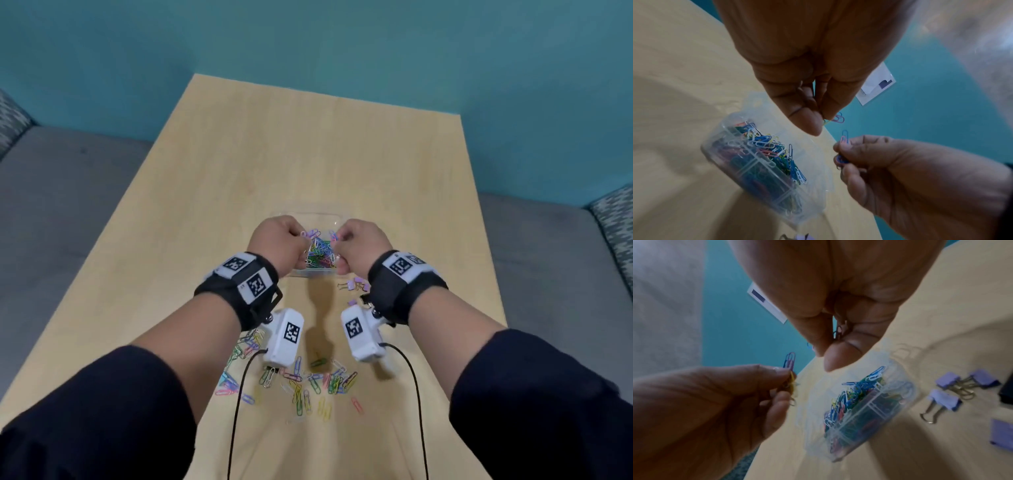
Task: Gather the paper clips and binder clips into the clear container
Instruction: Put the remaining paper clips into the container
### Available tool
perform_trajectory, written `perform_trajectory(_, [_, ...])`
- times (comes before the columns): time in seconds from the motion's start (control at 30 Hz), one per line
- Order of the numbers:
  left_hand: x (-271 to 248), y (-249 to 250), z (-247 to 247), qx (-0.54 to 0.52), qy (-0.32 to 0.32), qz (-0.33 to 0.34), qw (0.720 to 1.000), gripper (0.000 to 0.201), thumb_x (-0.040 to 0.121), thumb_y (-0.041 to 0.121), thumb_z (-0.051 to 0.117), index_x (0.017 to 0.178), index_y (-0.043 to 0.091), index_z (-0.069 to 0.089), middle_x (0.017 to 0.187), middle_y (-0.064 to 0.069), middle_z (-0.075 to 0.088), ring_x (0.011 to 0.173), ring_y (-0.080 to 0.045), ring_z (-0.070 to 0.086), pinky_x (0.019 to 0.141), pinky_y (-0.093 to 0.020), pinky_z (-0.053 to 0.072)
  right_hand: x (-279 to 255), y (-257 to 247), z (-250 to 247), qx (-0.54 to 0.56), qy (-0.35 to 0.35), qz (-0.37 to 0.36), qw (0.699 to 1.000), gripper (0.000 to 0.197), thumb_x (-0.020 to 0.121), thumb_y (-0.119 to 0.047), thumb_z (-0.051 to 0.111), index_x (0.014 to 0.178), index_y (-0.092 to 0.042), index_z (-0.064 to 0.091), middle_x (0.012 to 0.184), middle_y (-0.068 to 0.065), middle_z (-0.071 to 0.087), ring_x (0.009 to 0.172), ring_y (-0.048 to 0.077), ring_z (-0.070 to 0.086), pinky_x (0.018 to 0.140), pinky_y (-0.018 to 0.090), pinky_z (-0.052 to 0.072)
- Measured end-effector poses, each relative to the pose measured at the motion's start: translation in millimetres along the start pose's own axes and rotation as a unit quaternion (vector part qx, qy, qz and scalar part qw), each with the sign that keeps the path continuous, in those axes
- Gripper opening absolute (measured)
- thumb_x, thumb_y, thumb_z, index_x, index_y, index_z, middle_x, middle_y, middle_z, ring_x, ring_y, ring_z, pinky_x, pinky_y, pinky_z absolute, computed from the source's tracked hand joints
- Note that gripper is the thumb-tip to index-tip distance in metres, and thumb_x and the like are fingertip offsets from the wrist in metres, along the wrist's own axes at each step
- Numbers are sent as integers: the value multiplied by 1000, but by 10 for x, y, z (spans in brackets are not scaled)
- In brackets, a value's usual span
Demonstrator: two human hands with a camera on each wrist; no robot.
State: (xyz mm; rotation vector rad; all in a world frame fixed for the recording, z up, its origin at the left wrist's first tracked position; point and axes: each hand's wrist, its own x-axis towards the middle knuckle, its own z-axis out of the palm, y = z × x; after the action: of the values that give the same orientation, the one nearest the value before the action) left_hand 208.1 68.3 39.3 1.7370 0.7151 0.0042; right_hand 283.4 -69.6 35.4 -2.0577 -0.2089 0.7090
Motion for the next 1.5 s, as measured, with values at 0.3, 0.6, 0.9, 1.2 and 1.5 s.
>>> perform_trajectory(0.3, [-666,-552,-184,158,8,74,985,17,82,18,64,99,22,65,83,6,60,67,-16,64,71,-34,53,-584,762,-150,-127,-8,-40,991,30,85,-17,56,112,-29,57,99,-3,54,70,16,56,64,31,49])
perform_trajectory(0.6, [-1812,-1336,140,391,-128,90,907,69,82,40,61,139,28,25,123,5,37,96,-15,51,80,-27,45,-1685,1563,87,-314,-90,-72,942,59,87,-34,59,136,-40,27,118,-12,28,97,8,48,82,21,43])
perform_trajectory(0.9, [-1424,-1457,424,409,-105,135,896,37,84,22,61,119,21,48,109,0,40,96,-21,49,78,-35,49,-1363,1405,505,-371,-95,-143,913,43,90,-19,57,130,-24,43,111,3,39,93,23,50,79,33,50])
perform_trajectory(1.2, [-1313,-1426,435,468,-112,125,868,21,76,1,61,86,16,50,92,-4,44,56,-22,39,51,-31,33,-1325,1282,612,-405,-95,-142,898,24,82,3,51,97,-15,48,100,5,41,71,21,38,61,34,43])
perform_trajectory(1.5, [-1340,-1267,369,505,-142,123,842,32,77,-6,48,100,17,45,101,-4,40,66,-21,36,57,-32,30,-1309,1173,549,-480,-120,-181,850,28,81,0,53,104,-15,46,98,8,45,69,22,35,43,29,14])
